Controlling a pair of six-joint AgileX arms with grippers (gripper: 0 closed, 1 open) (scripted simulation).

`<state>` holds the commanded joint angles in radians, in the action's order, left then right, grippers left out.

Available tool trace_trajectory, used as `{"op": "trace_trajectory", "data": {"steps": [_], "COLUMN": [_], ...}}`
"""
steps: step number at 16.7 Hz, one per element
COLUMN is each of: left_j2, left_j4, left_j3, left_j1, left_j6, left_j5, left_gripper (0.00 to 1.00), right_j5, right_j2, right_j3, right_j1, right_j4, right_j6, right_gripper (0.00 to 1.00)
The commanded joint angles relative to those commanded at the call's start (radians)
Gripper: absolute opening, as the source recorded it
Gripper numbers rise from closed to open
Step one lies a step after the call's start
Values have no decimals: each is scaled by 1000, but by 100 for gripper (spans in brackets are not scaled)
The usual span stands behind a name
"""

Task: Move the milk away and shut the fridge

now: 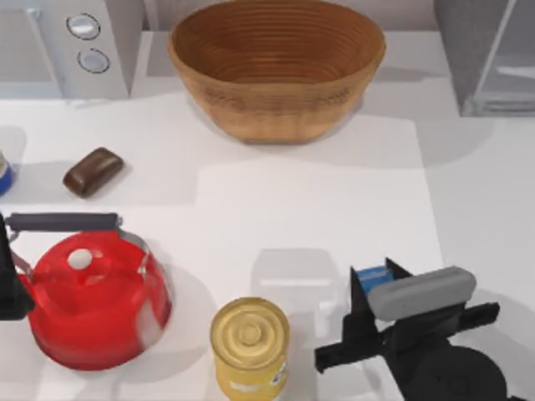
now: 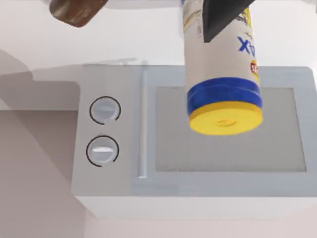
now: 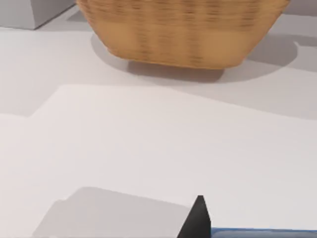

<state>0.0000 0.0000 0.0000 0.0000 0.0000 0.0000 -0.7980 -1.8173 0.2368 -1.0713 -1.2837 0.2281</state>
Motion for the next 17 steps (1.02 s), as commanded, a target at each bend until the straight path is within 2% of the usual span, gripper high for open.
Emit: {"op": "trace_trajectory", "data": {"steps": [5,8,12,17], "left_j2": [0,0,0,0], "left_j4": [0,0,0,0], "left_j3": [0,0,0,0], "left_j1": [0,0,0,0], "left_j6": [0,0,0,0], "left_j5": [0,0,0,0], "left_gripper": [100,100,100,100], "right_j5": [2,56,222,487], "right_j2": [-1,23,91,191], "right_j3": [0,6,42,101], "right_j1": [3,57,244,601], "right_j4": [2,5,28,84], "right_j6": [-1,-22,-80,-146], "right_gripper": [0,0,0,0]}}
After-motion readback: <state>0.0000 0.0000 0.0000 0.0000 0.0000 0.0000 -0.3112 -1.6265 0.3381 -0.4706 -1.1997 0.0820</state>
